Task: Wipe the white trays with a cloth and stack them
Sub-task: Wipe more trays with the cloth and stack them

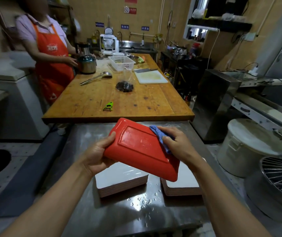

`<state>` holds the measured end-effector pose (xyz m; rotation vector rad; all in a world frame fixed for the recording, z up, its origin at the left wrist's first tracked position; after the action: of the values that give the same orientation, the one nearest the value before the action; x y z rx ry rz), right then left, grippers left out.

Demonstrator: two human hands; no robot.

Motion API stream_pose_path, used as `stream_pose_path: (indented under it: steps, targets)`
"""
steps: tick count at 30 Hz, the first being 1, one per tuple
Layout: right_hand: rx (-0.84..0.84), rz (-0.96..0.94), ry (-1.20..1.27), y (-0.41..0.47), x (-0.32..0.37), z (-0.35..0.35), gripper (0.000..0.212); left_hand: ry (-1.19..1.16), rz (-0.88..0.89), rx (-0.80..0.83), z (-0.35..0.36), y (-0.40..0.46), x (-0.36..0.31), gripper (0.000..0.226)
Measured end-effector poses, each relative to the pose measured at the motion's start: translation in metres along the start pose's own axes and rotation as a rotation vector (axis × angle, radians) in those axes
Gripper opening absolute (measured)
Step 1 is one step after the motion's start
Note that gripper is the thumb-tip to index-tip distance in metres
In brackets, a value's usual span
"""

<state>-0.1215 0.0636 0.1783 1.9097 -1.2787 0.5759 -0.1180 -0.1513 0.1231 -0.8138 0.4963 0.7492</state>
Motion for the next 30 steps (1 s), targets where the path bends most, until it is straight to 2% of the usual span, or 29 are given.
stream_pose_path:
  steps: [3,5,8,11,17,21,24,30]
  targets:
    - [0.103,-0.085,-0.309,0.005,0.019,0.017,0.057,0.069,0.063,-0.026,0.0,0.001,-0.001,0.037]
    - [0.164,-0.154,-0.391,0.009,0.036,0.036,0.063,0.138,0.081,-0.04,0.006,0.002,0.003,0.039]
    - [0.198,-0.213,-0.426,0.016,0.059,0.058,0.063,0.164,0.106,-0.047,0.016,0.003,0.01,0.04]
    - [0.225,-0.267,-0.464,0.017,0.072,0.076,0.052,0.063,0.136,-0.052,0.017,0.003,0.008,0.033]
    - [0.221,-0.351,-0.589,0.002,0.074,0.094,0.053,-0.129,0.136,-0.076,0.015,0.005,0.01,0.031]
    - [0.201,-0.245,-0.677,-0.01,0.036,0.059,0.05,-0.205,0.177,-0.131,0.002,0.002,0.007,0.034]
    - [0.124,-0.144,-0.631,-0.022,0.015,0.036,0.048,-0.216,0.197,-0.169,-0.004,0.001,0.006,0.03]
    - [0.052,-0.181,-0.645,-0.03,0.044,0.063,0.065,-0.281,0.19,-0.195,0.003,0.003,0.015,0.029]
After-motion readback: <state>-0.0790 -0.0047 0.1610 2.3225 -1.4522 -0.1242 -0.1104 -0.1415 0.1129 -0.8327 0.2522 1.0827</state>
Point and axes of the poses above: each hand's wrist, its own y-axis towards the middle knuckle, its own z-axis out of the palm, x = y × z, the point moved 7 cm from there along y, towards the middle knuckle, and after that the axes turned 13 degrees about -z, right-handed, at the moved point
